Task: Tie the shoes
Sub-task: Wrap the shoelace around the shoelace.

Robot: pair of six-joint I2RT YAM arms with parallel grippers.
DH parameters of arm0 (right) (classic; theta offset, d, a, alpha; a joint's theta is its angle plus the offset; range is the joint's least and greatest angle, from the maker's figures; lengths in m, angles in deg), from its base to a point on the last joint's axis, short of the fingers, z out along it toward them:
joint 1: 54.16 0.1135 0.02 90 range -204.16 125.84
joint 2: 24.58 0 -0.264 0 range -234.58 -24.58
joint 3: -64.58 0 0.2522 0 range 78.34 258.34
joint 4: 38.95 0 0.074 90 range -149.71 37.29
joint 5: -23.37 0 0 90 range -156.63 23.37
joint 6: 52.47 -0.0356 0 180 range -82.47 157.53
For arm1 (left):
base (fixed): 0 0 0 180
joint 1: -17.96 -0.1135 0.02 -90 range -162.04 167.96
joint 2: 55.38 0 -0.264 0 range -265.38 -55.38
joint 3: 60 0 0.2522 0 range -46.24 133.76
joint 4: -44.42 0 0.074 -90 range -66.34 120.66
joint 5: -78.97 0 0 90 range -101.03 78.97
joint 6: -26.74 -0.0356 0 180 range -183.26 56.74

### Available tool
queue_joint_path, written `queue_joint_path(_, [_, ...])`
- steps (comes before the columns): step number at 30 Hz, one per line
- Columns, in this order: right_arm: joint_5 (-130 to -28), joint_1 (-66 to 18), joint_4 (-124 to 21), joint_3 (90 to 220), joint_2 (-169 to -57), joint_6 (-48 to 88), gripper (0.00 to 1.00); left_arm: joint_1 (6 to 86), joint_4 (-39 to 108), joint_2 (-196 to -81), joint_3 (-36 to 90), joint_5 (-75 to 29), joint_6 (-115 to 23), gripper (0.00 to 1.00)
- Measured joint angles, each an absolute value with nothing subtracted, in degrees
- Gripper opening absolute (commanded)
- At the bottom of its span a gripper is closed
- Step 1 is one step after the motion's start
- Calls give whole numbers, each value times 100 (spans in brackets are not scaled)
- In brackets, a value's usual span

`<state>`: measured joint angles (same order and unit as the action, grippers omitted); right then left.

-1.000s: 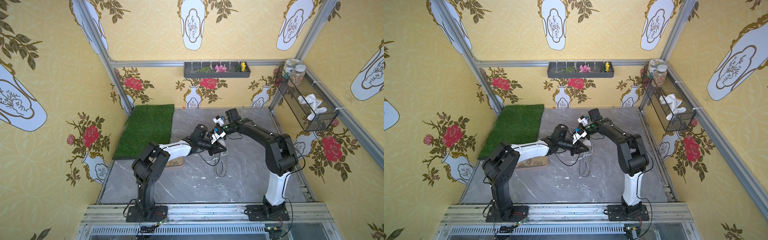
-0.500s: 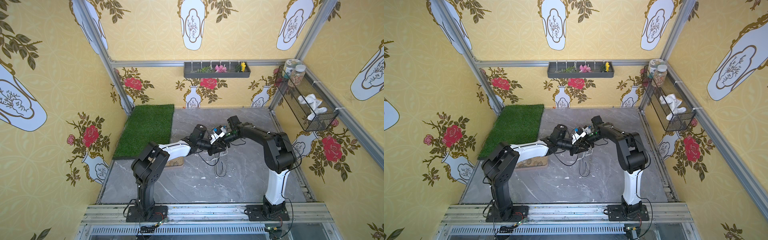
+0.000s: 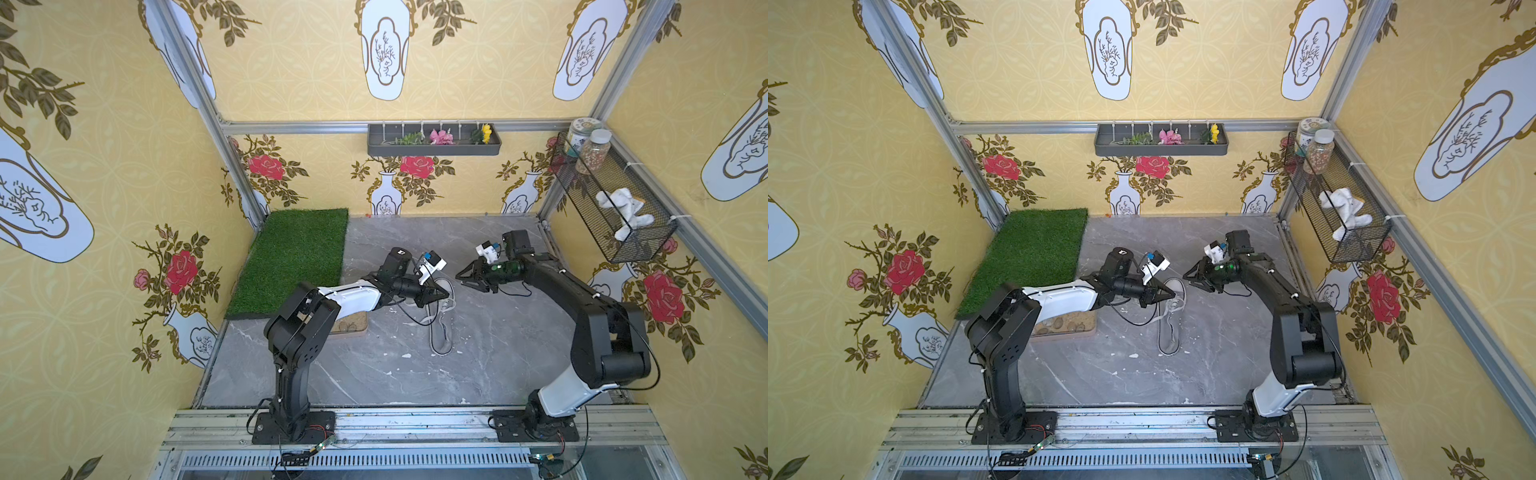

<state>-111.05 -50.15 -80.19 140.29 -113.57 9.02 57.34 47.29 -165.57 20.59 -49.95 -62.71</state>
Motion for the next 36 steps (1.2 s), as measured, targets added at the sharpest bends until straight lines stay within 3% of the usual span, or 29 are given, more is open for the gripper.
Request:
queue_joint_path(7, [-10561, -4750, -7320, 12469, -9615, 1430, 40, 5712, 4890, -16498, 2000, -4964, -6113, 0])
queue_joint_path(11, [-10388, -4206, -6579, 11826, -9244, 1907, 40, 5686, 4906, -16498, 1996, -5056, -6131, 0])
queue_joint_path(21, [-9597, -3140, -4926, 11308, -9436, 2574, 40, 5686, 4901, -16575, 2133, -5192, -6010, 0])
queue_joint_path(28, [-8686, -2989, -4470, 11039, -9460, 2799, 41, 5686, 4906, -16583, 2153, -5270, -5934, 0])
queue_joint_path(36, [-8434, -2871, -4028, 11026, -9692, 2864, 43, 5686, 4903, -16583, 2153, -5288, -5875, 0])
